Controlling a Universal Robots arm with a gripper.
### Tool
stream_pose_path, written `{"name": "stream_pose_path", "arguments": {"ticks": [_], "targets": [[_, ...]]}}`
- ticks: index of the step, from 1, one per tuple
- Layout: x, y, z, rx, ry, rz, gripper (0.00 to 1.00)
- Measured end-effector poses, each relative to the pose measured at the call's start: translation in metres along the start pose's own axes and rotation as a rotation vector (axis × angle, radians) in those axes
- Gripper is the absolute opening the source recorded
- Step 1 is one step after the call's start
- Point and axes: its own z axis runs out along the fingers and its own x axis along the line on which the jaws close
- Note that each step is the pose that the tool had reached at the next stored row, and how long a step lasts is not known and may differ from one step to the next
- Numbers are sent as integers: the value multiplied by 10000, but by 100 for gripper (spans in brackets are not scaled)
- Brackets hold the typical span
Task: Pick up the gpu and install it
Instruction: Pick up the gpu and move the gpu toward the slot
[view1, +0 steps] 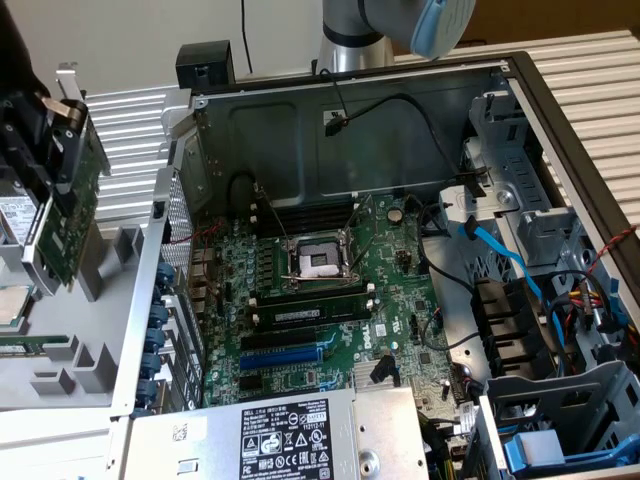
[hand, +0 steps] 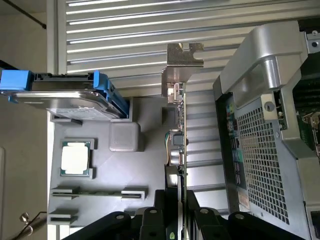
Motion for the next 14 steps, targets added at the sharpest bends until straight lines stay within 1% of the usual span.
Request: {"name": "stream_pose_path", "arguments": {"ticks": [5,8,11,14], "targets": [[-1,36,-223,2,-3,0,27],[-18,52,-312,3,-2,0,27],[-43,63,-363,2,-3,0,27],[-43,63,-363,1,-4,1,27]]}}
